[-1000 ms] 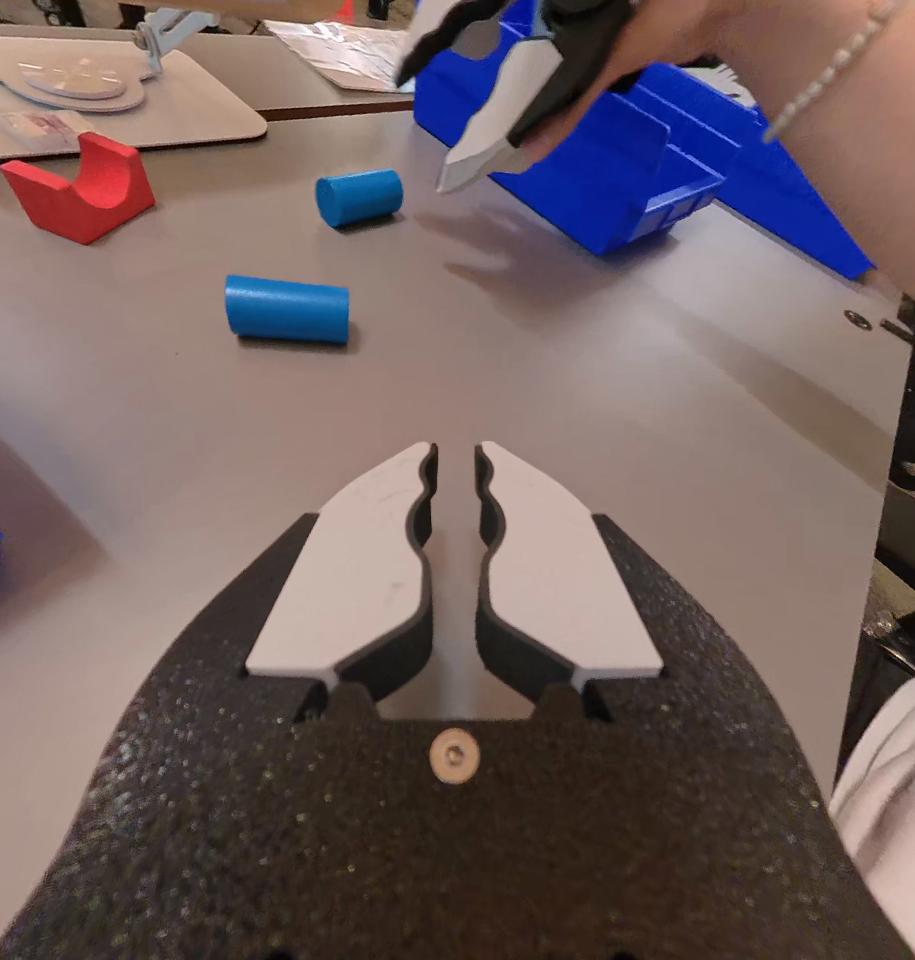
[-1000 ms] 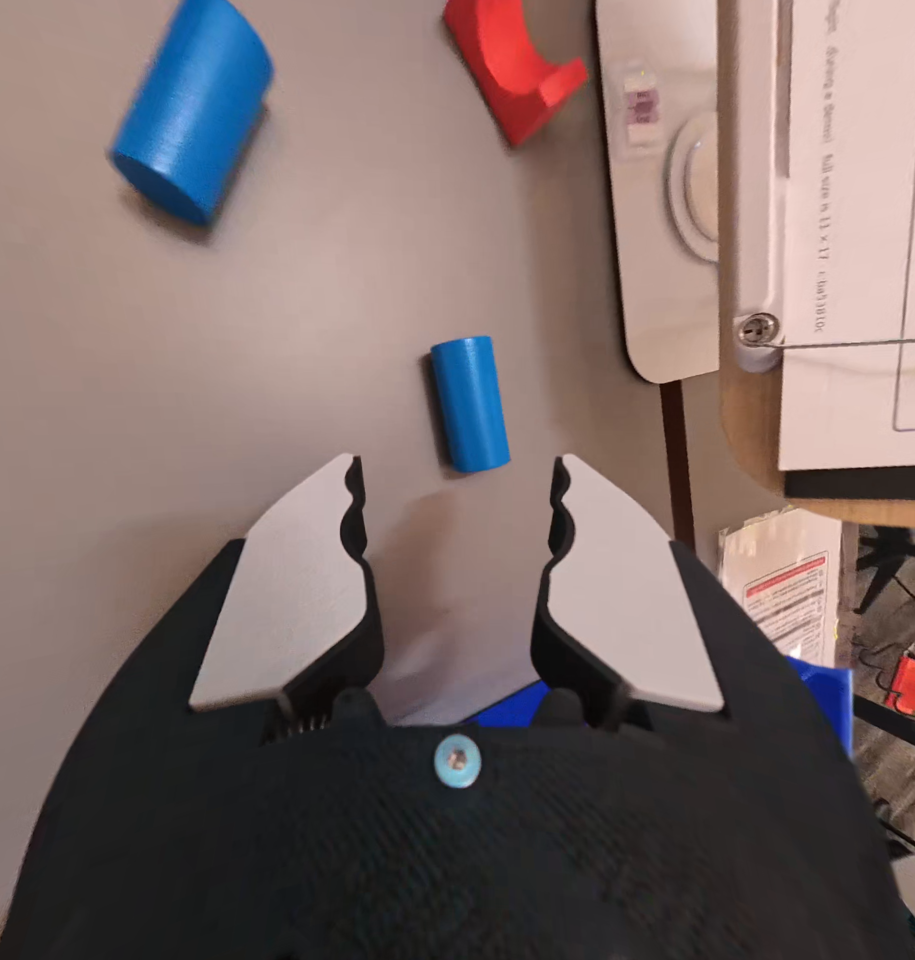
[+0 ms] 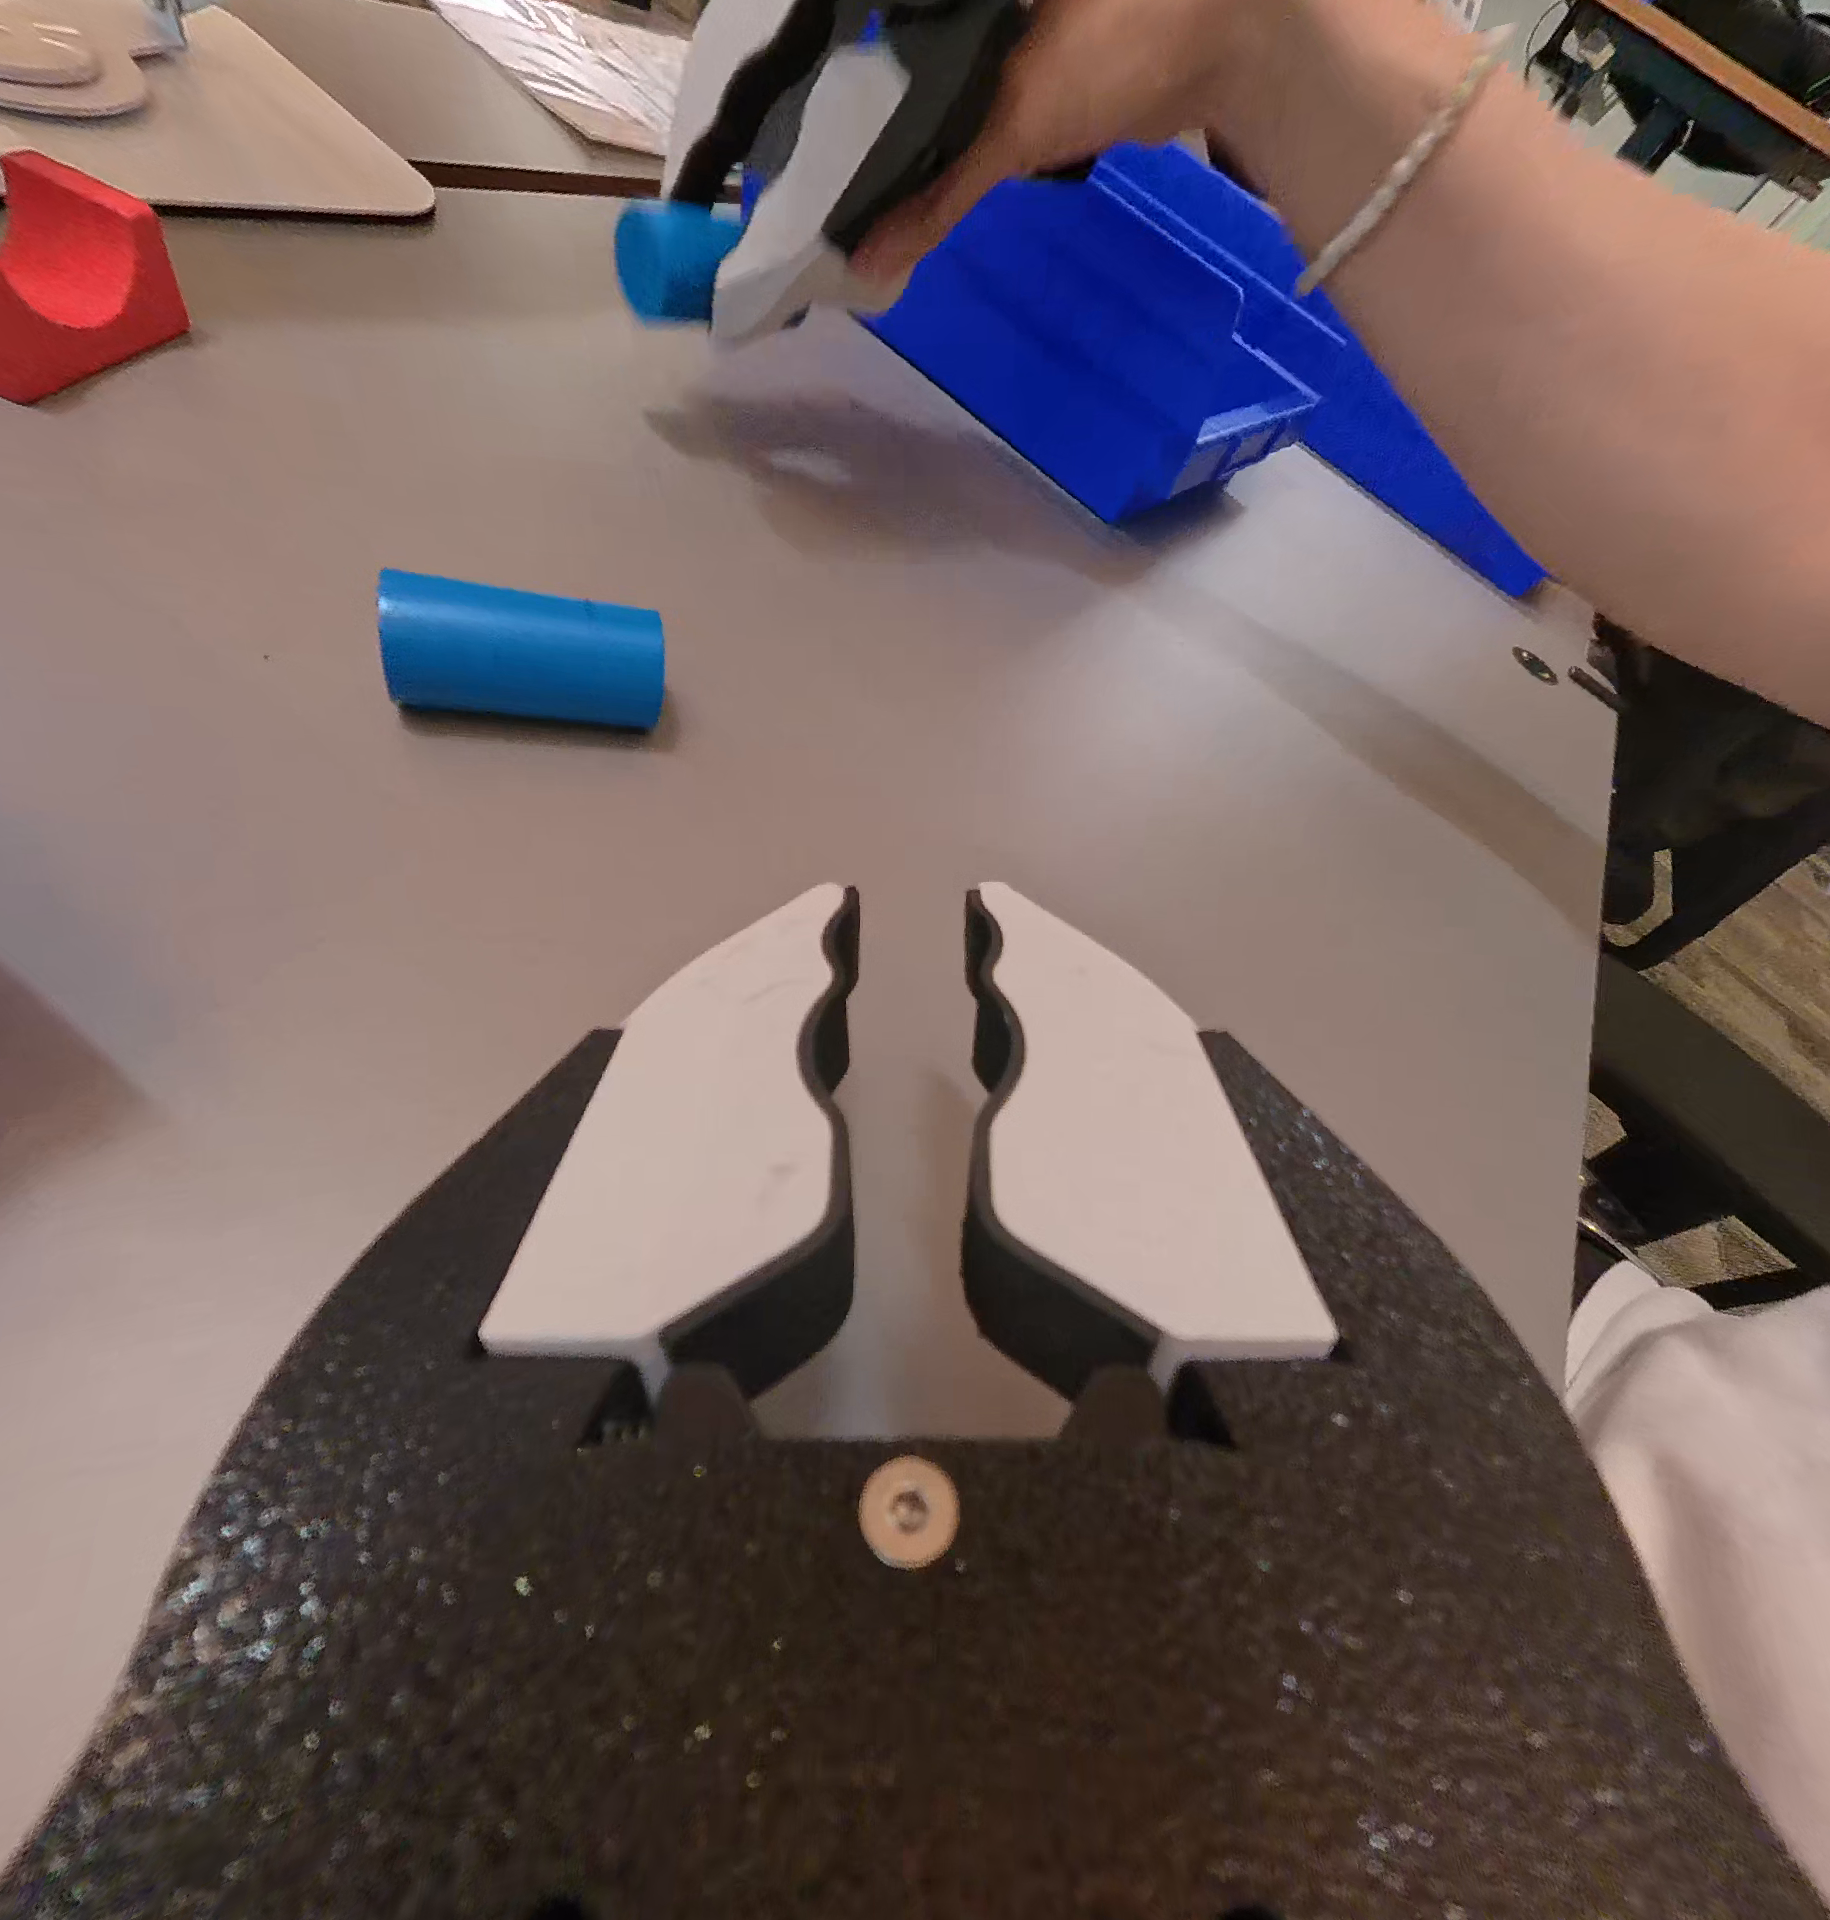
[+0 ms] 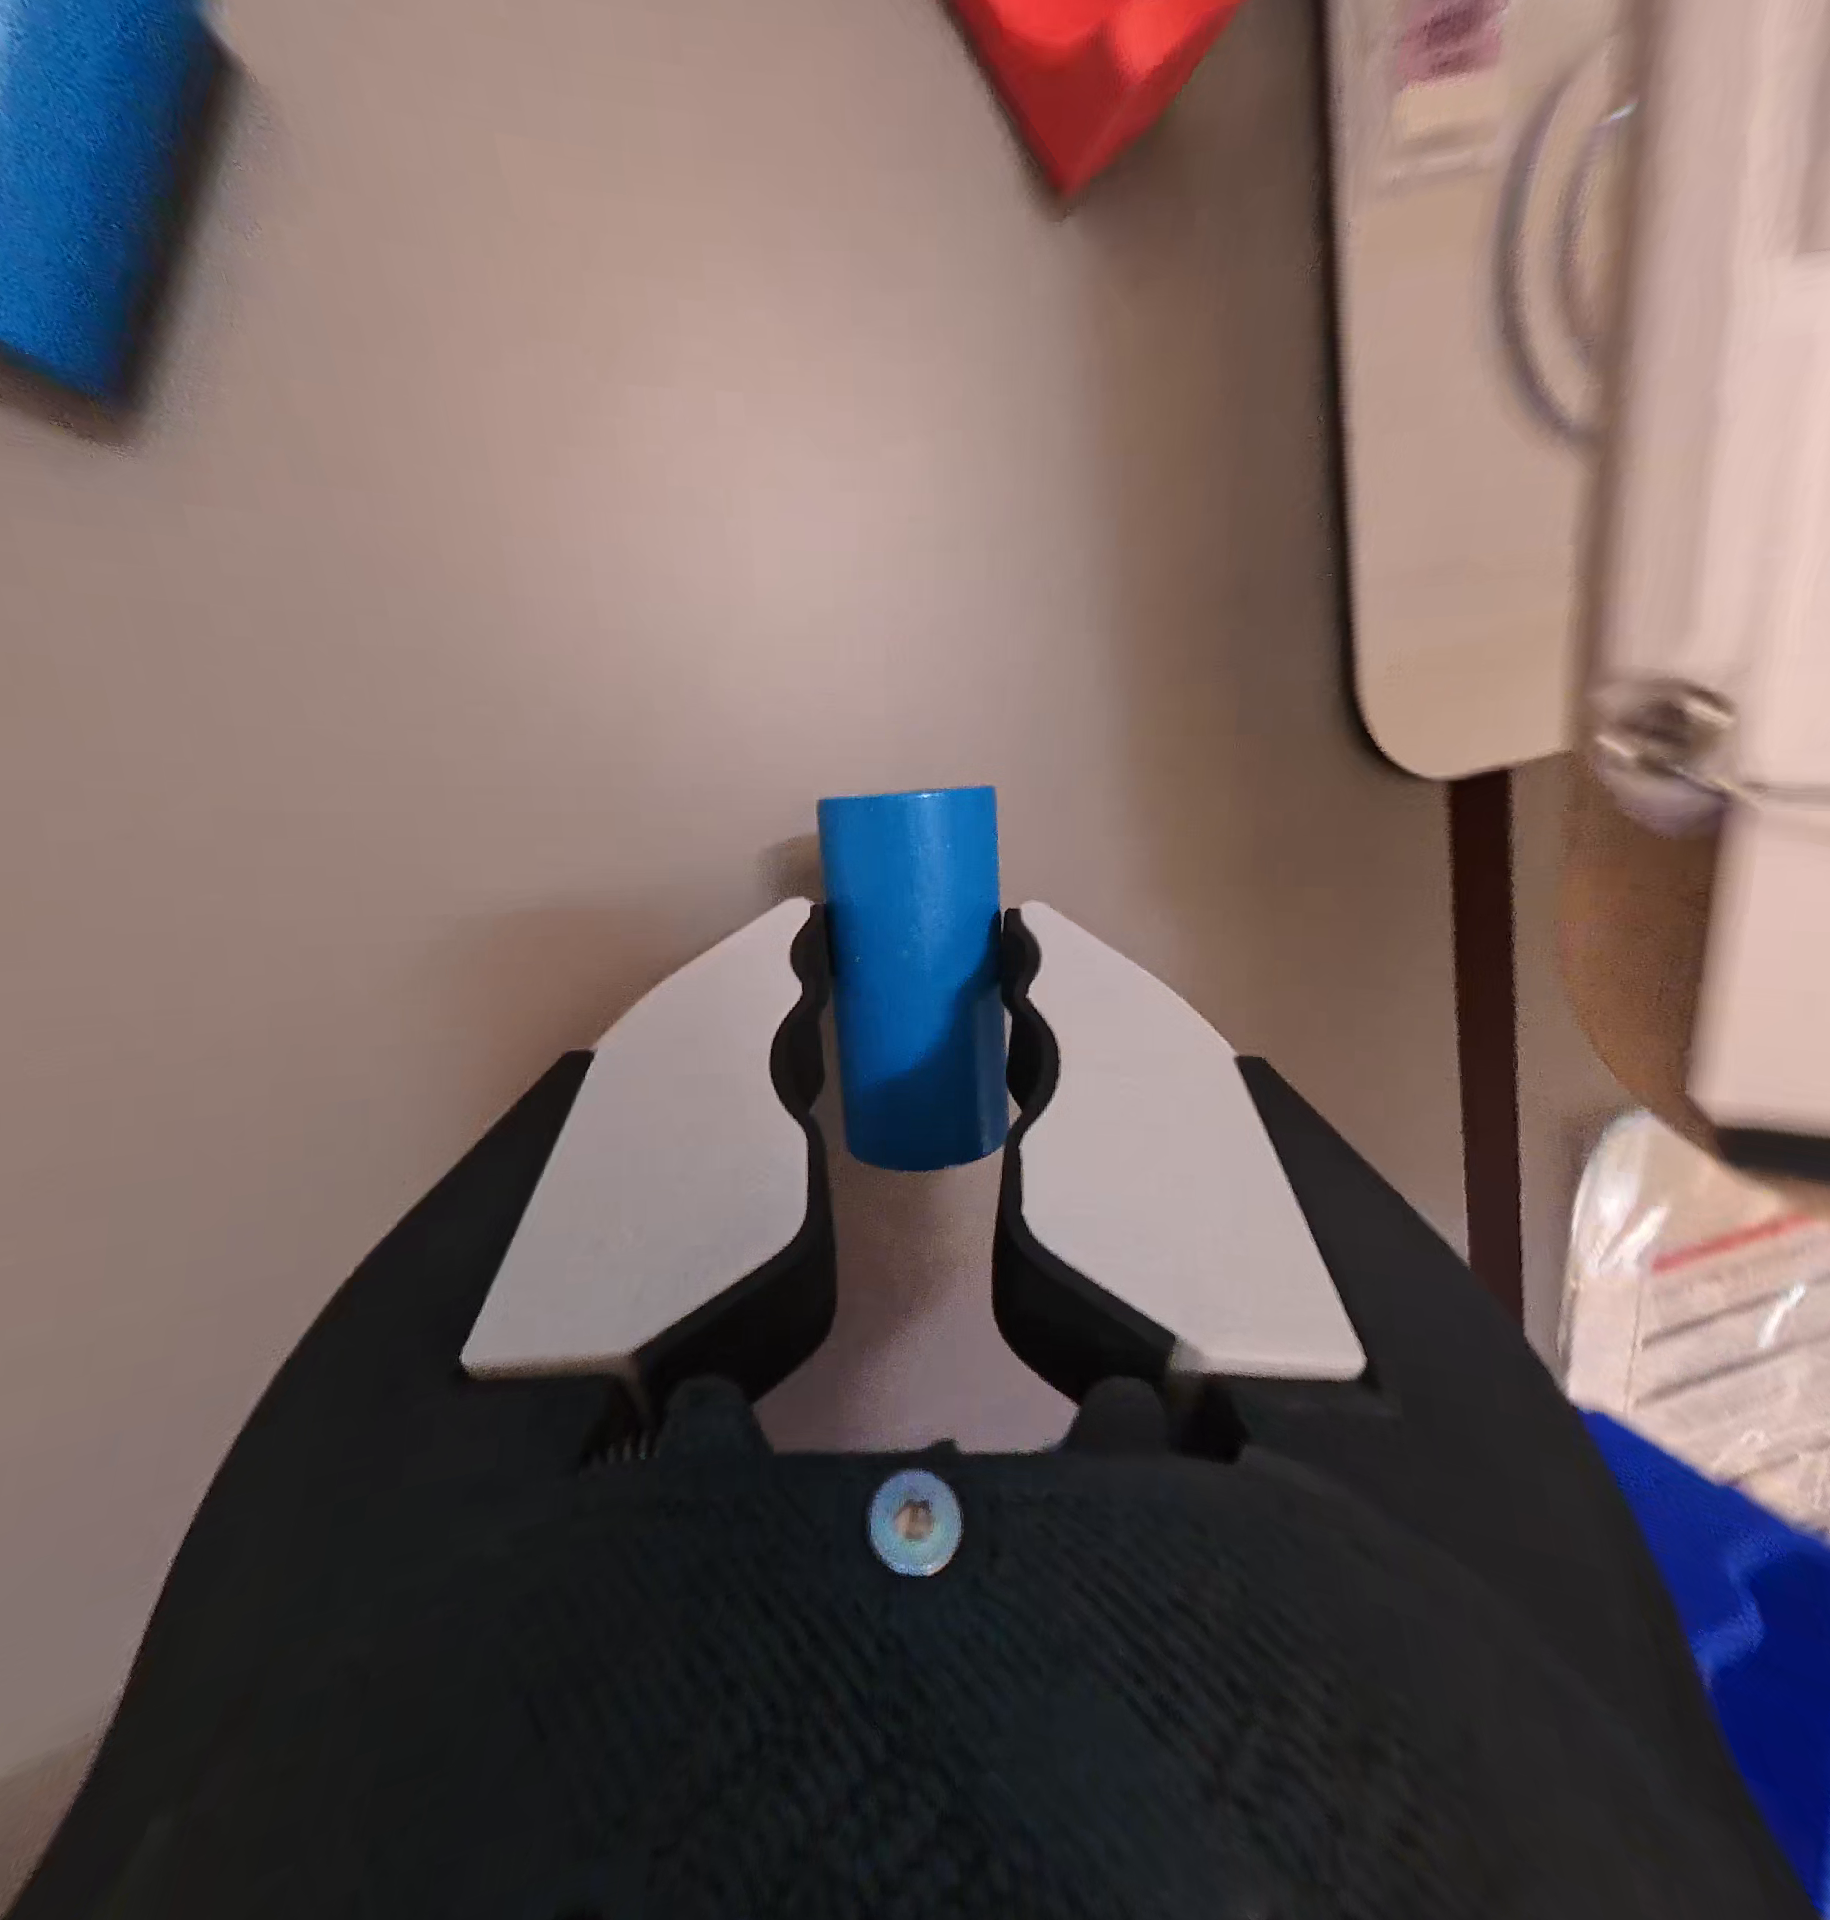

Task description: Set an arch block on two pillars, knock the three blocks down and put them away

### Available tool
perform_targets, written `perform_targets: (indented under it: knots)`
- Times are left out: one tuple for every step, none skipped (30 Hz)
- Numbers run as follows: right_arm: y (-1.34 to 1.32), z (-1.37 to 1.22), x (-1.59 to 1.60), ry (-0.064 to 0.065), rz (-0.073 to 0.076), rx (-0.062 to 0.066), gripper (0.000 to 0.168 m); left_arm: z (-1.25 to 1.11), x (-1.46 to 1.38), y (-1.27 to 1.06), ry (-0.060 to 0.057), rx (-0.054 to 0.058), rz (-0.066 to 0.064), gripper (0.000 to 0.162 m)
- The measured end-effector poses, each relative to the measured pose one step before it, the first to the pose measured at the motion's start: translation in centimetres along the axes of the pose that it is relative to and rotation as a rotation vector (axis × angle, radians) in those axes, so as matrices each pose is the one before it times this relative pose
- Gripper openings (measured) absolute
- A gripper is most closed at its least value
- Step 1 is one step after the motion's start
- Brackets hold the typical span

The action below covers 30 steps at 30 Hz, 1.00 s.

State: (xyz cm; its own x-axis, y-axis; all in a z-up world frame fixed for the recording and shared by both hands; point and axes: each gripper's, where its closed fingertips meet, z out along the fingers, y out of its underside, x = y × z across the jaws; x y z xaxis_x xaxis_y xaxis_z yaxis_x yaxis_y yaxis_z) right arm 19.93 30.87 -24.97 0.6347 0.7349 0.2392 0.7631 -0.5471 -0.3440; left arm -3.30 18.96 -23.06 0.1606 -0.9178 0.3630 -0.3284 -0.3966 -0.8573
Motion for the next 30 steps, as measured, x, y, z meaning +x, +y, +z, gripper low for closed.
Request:
perform_targets:
  knots:
    - [-0.263,-2.057,0.213,0.0115,0.0412,0.0404,0.032,0.007,0.155,0.136,0.0002,-0.004,-0.0004,0.019]
    - [-0.139,-2.315,0.628,0.0265,0.0607,0.0426,0.032,0.006,0.142,0.137,-0.0022,-0.0057,-0.0001,0.019]
    - [0.254,-2.4,0.892,0.0259,0.0865,0.0237,0.032,-0.022,0.156,0.093,-0.0024,-0.0036,0.0016,0.019]
    - [0.596,-2.344,1.097,0.0252,0.09,0.0111,0.032,-0.027,0.211,0.013,-0.0007,0.0011,0.0042,0.019]
    - [0.927,-2.134,1.41,0.0345,0.0829,0.0067,0.032,-0.038,0.233,-0.038,-0.0002,0.0037,0.0043,0.018]
    - [1.386,-1.742,1.77,0.0462,0.0738,-0.0096,0.032,-0.018,0.228,-0.037,-0.0004,0.0034,0.0032,0.018]
    - [1.923,-1.188,2.14,0.0599,0.0727,-0.0292,0.032,-0.007,0.202,-0.056,-0.0009,0.0028,0.003,0.018]
    - [2.301,-0.589,2.368,0.0691,0.0774,-0.0434,0.032,0.025,0.177,-0.081,-0.0012,0.0041,0.0033,0.018]
    - [2.505,-0.004,2.27,0.064,0.0734,-0.0488,0.032,0.051,0.181,-0.126,0.0005,0.0064,0.0022,0.018]
    - [2.707,0.473,1.857,0.0414,0.0685,-0.0594,0.033,0.088,0.234,-0.128,0.0044,0.0066,-0.001,0.018]
    - [2.667,0.769,1.382,0.0189,0.0666,-0.0625,0.033,0.113,0.296,-0.081,0.0078,0.0045,-0.003,0.018]
    - [2.172,0.893,1.1,0.0095,0.06,-0.0402,0.033,0.104,0.327,-0.048,0.0079,0.0023,-0.0014,0.018]
    - [1.654,0.898,0.865,0.0042,0.0452,-0.0179,0.033,0.103,0.325,-0.006,0.0061,0.0007,0.0035,0.018]
    - [1.448,0.865,0.521,-0.008,0.0373,-0.0226,0.033,0.117,0.306,0.07,0.0039,-0.0037,0.007,0.018]
    - [1.265,0.784,0.213,-0.0162,0.0204,-0.0281,0.033,0.105,0.276,0.163,0.002,-0.0105,0.0073,0.018]
    - [0.912,0.697,0.234,-0.003,0.0044,-0.0206,0.033,0.099,0.219,0.216,0.0,-0.0149,0.0071,0.018]
    - [0.707,0.606,0.295,0.0091,-0.0007,-0.0189,0.033,0.077,0.154,0.219,-0.0032,-0.0146,0.0068,0.018]
    - [0.58,0.503,0.169,0.007,-0.0062,-0.0193,0.033,0.043,0.128,0.146,-0.0049,-0.0099,0.0065,0.018]
    - [0.438,0.414,0.111,0.0085,-0.0071,-0.0145,0.033,-0.003,0.155,0.076,-0.0041,-0.0052,0.006,0.018]
    - [0.27,0.357,0.205,0.0168,-0.0035,-0.0092,0.033,-0.039,0.18,0.046,-0.0033,-0.0026,0.0055,0.018]
    - [0.27,0.309,0.147,0.0121,-0.0019,-0.0119,0.033,-0.069,0.177,0.013,-0.0033,-0.0004,0.0059,0.018]
    - [0.258,0.279,0.045,0.0053,-0.0038,-0.0166,0.033,-0.089,0.171,0.004,-0.0027,0.0008,0.006,0.018]
    - [0.112,0.186,0.097,0.014,-0.0075,-0.012,0.033,-0.085,0.148,0.016,-0.0026,0.0004,0.0047,0.018]
    - [0.067,0.14,0.098,0.0192,-0.0122,-0.0113,0.033,-0.084,0.086,0.013,-0.0049,-0.0001,0.0021,0.018]
    - [0.103,0.182,0.071,0.0183,-0.0133,-0.0141,0.033,-0.084,0.011,0.013,-0.0073,0.0002,-0.0008,0.018]
    - [-0.087,0.163,-0.001,0.013,-0.0061,-0.0011,0.033,-0.069,0.02,-0.025,-0.0059,0.0016,-0.0016,0.018]
    - [-0.091,0.14,-0.176,-0.0003,-0.0021,0.0015,0.033,-0.068,0.056,-0.074,-0.0036,0.0036,-0.0001,0.018]
    - [-0.065,0.146,-0.263,-0.0045,-0.003,-0.0005,0.033,-0.058,0.044,-0.08,-0.0044,0.003,0.0021,0.018]
    - [0.011,0.245,-0.29,-0.0049,-0.0045,-0.0039,0.033,-0.055,0.0,-0.059,-0.0084,0.0004,0.0048,0.018]
    - [0.093,0.343,-0.355,-0.0106,-0.0049,-0.009,0.033,-0.049,-0.085,-0.015,-0.0138,-0.0022,0.0077,0.018]
